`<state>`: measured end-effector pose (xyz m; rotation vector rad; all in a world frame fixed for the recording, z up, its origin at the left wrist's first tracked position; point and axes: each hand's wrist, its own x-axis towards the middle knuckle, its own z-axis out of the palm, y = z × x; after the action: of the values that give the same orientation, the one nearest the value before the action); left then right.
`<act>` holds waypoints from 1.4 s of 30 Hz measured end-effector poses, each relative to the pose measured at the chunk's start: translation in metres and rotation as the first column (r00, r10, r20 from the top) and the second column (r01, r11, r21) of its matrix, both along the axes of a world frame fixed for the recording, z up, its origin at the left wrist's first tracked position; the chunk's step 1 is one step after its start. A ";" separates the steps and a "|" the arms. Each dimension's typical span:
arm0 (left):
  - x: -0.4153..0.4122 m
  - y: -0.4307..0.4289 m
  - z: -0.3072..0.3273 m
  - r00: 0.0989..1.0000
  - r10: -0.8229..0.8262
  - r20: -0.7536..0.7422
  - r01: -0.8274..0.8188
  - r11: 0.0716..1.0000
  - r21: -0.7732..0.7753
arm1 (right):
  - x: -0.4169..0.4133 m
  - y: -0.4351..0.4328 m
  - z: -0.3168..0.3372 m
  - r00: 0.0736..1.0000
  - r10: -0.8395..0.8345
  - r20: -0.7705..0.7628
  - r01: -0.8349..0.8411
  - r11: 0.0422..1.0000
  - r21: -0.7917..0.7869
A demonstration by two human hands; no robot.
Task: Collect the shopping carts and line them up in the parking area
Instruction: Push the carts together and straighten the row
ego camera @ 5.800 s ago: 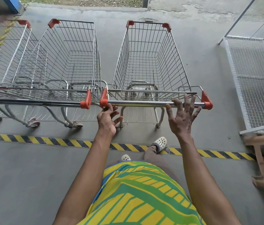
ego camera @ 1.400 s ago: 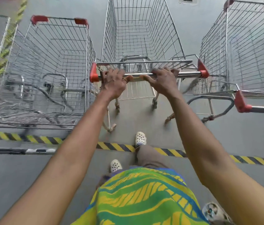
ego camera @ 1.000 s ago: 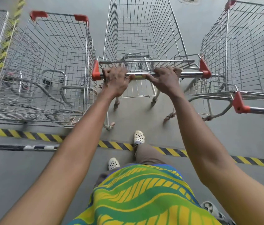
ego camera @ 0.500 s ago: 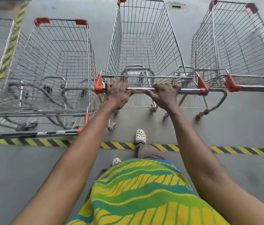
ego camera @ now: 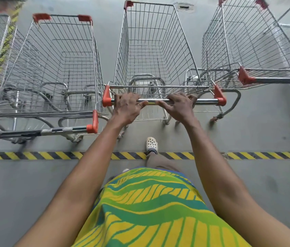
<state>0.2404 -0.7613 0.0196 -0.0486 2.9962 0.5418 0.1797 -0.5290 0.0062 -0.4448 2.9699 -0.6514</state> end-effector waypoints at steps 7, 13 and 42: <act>0.015 0.008 0.000 1.000 0.010 0.027 -0.011 1.000 0.015 | 0.018 0.006 0.007 1.000 0.003 -0.006 -0.003 1.000 0.021; 0.021 0.012 0.000 1.000 0.005 0.027 -0.005 1.000 0.006 | 0.026 0.008 0.013 1.000 0.004 0.024 -0.004 1.000 0.015; 0.056 0.022 0.000 0.999 -0.019 0.046 0.017 0.999 0.049 | 0.065 0.024 0.001 0.999 -0.009 -0.046 0.007 0.999 -0.038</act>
<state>0.2961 -0.7397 0.0195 -0.0297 2.9338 0.6028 0.2448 -0.5052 0.0073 -0.4571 3.0089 -0.7085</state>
